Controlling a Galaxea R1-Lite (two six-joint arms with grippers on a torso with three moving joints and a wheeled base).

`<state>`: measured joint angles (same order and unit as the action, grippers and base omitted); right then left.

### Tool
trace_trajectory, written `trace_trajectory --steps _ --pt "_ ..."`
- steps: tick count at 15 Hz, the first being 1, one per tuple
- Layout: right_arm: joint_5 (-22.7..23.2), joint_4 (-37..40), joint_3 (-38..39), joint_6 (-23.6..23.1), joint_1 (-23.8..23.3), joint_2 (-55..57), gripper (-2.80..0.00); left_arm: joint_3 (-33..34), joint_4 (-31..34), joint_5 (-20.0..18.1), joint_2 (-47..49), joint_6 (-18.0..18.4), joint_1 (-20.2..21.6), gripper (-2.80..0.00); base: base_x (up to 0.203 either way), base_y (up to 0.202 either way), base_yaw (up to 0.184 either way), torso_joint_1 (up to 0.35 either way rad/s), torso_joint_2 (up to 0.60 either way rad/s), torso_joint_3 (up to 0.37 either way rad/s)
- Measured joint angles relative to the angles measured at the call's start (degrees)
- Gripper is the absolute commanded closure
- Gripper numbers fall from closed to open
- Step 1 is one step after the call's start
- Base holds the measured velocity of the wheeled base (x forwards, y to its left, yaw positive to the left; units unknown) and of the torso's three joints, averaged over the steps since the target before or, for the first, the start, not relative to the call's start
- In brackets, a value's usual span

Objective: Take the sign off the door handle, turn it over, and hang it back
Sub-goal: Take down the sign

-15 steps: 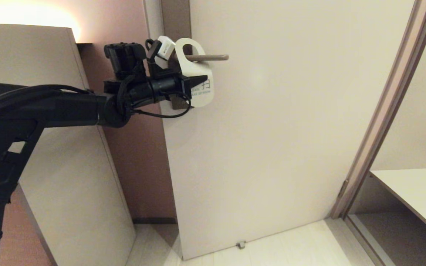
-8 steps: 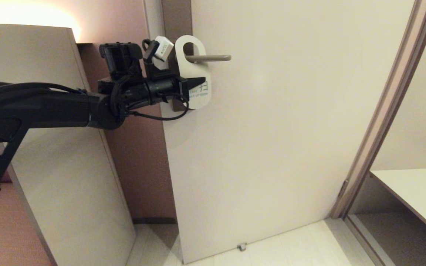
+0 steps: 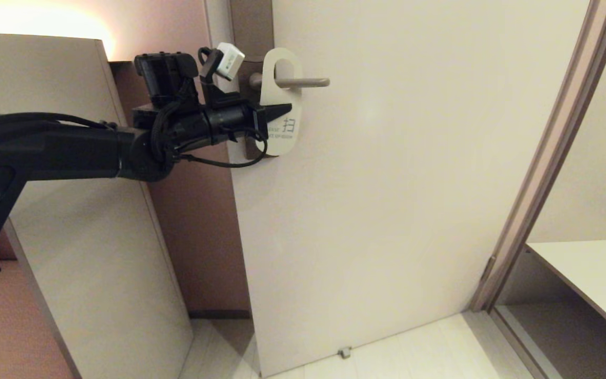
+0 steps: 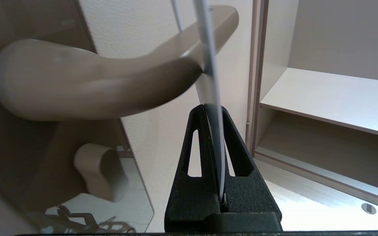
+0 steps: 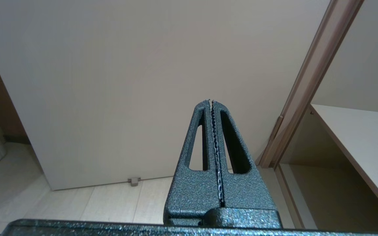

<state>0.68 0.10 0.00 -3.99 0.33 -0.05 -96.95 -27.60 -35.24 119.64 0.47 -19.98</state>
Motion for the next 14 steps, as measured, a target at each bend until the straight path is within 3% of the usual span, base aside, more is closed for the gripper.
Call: trace_trajectory --steps 7,14 --pt "0.0 0.0 0.0 0.0 0.0 0.0 0.0 2.9 0.0 1.8 -1.5 1.7 -1.2 0.0 0.0 0.0 0.0 0.0 0.0 0.0" --pt "0.0 0.0 0.0 0.0 0.0 0.0 0.0 3.1 0.0 8.0 -0.7 2.6 -3.1 0.0 0.0 0.0 0.0 0.0 0.0 0.0"
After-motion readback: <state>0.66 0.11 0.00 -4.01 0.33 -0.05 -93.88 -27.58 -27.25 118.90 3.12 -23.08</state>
